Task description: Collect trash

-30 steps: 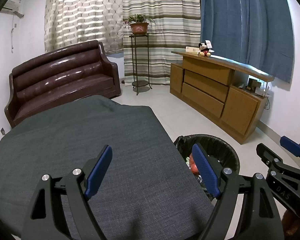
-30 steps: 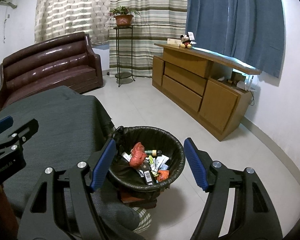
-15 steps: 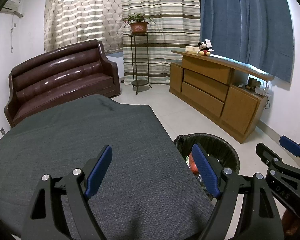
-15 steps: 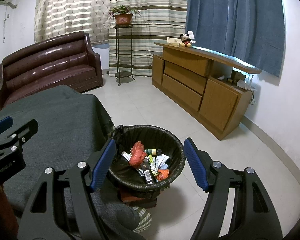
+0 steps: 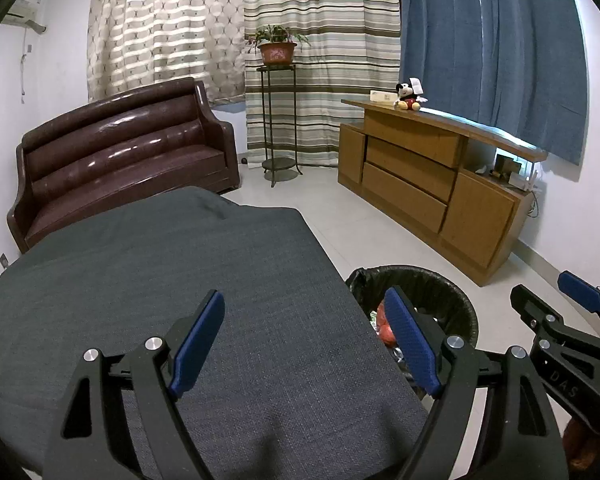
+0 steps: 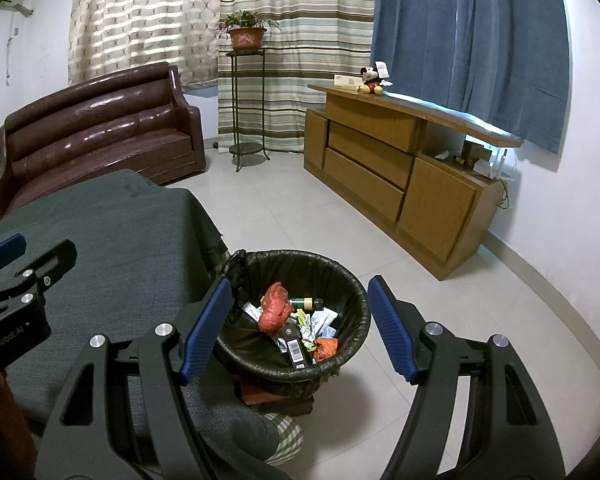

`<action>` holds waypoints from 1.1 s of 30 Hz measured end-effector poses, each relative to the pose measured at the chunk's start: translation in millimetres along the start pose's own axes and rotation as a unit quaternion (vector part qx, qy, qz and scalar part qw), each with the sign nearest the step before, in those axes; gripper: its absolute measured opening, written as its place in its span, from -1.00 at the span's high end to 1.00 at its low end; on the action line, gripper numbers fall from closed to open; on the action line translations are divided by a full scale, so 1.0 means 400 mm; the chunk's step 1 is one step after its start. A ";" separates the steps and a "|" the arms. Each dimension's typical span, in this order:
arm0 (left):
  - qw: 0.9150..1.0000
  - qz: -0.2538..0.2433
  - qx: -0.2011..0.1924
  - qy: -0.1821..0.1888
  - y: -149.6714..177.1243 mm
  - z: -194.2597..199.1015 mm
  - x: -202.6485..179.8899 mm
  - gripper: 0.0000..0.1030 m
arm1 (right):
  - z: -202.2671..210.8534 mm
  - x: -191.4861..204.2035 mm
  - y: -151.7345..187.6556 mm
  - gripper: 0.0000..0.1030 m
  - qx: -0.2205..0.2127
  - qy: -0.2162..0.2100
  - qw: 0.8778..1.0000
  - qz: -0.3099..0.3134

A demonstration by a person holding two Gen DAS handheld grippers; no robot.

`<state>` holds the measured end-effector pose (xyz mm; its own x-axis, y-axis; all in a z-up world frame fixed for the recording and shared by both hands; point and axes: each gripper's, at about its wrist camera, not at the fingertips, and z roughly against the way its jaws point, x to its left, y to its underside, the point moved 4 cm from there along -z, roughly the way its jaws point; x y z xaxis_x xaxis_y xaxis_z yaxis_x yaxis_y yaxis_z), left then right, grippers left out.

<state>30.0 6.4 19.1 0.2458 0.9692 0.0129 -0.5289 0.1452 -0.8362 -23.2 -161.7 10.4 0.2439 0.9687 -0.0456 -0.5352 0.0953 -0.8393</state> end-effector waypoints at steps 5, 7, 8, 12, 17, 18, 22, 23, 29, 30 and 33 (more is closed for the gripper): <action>1.000 0.001 0.000 0.000 -0.001 -0.001 0.000 -0.54 | 0.000 0.000 0.000 -0.34 0.001 0.000 1.000 0.000; 1.000 0.001 0.001 0.000 -0.001 0.000 0.001 -0.54 | 0.000 0.000 -0.001 -0.34 0.000 0.000 1.000 0.000; 1.000 0.001 0.000 0.000 -0.002 0.000 0.001 -0.54 | 0.000 0.000 -0.001 -0.34 0.001 0.000 1.000 0.000; 1.000 -0.003 -0.003 -0.001 0.001 0.001 -0.008 -0.54 | 0.000 0.001 -0.001 -0.34 0.001 0.000 1.000 0.000; 1.000 -0.002 -0.005 -0.003 0.009 -0.008 -0.029 -0.54 | 0.001 0.001 -0.002 -0.34 0.000 0.000 1.000 0.000; 1.000 -0.002 -0.006 -0.004 0.008 -0.009 -0.032 -0.54 | 0.000 0.001 -0.002 -0.34 0.001 0.000 1.000 0.000; 1.000 -0.005 -0.012 -0.008 0.007 -0.005 -0.042 -0.55 | -0.003 0.000 0.005 -0.34 0.002 0.000 1.000 0.001; 1.000 -0.005 -0.012 -0.008 0.008 -0.004 -0.045 -0.55 | -0.003 0.000 0.005 -0.34 0.002 0.000 1.000 0.001; 1.000 -0.001 -0.014 -0.009 0.003 0.000 -0.041 -0.59 | -0.003 0.001 0.005 -0.34 0.002 0.000 1.000 0.001; 1.000 -0.001 -0.014 -0.007 0.001 0.000 -0.038 -0.59 | -0.003 0.001 0.005 -0.34 0.002 0.000 1.000 0.001; 1.000 -0.003 -0.012 -0.006 0.001 0.001 -0.044 -0.59 | -0.002 0.002 0.004 -0.34 0.002 0.000 1.000 0.001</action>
<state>25.3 -10.5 18.8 0.2396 0.9706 0.0246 -0.5077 0.1469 -0.8489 -23.1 -161.2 8.5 0.2428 0.9689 -0.0471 -0.5392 0.0944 -0.8369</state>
